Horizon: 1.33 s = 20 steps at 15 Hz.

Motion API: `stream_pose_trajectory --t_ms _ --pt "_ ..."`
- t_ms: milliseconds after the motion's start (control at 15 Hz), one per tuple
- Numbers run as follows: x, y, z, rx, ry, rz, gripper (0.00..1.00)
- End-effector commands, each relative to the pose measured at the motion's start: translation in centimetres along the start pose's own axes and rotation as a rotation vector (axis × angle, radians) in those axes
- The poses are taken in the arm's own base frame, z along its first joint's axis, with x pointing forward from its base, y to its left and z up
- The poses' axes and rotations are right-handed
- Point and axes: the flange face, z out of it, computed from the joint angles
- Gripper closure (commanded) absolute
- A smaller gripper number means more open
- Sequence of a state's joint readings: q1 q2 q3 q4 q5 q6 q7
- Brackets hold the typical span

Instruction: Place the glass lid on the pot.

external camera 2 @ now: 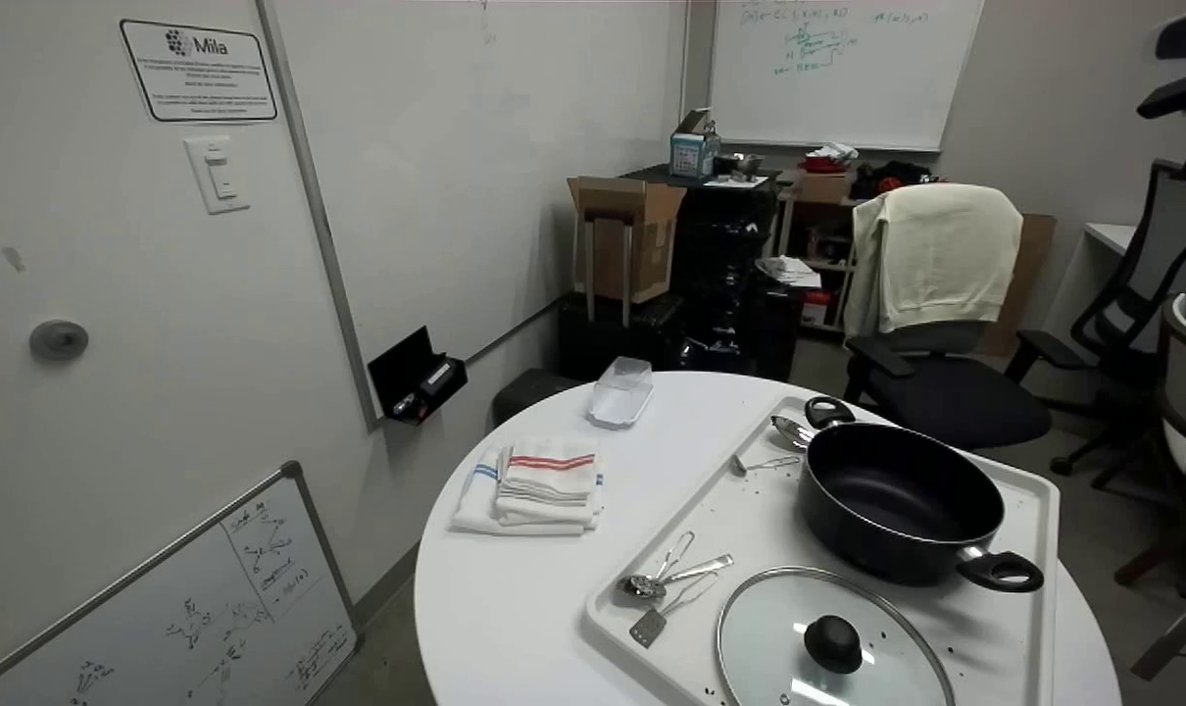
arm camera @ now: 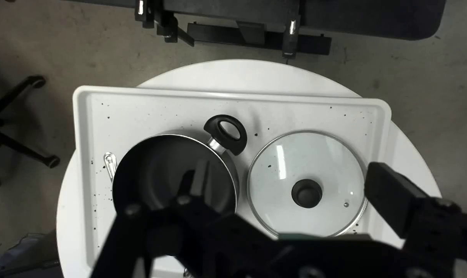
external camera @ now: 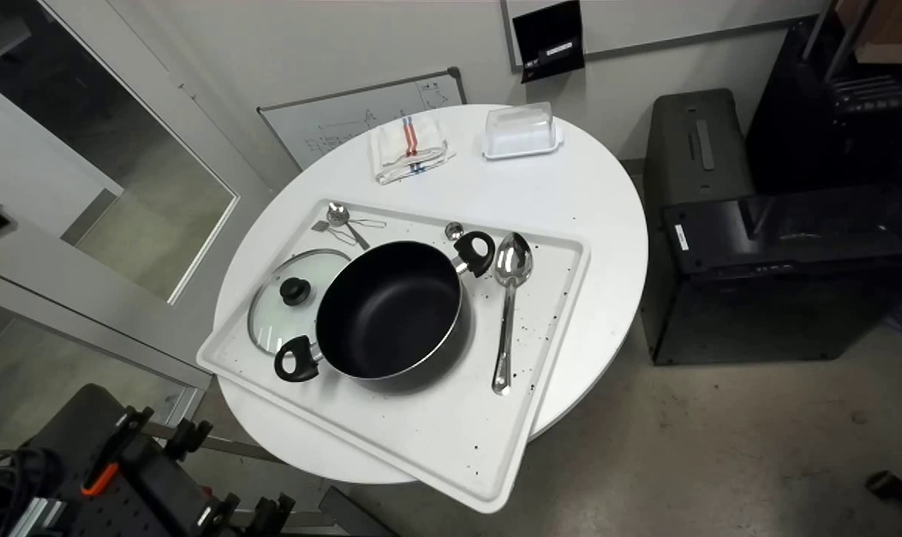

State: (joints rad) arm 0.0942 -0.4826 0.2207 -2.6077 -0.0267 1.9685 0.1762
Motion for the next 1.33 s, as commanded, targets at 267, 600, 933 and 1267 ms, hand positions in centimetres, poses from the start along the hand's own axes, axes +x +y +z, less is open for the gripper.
stream_pose_trajectory --t_ms 267,600,933,1267 --pt "4.5 0.6 3.5 0.078 0.027 -0.051 0.0" --pt "8.6 -0.2 7.9 0.107 0.092 -0.116 0.0" --pt "12.4 -2.2 13.0 0.121 0.106 -0.168 0.0" --pt "15.9 -4.4 18.5 0.082 0.107 -0.246 0.0"
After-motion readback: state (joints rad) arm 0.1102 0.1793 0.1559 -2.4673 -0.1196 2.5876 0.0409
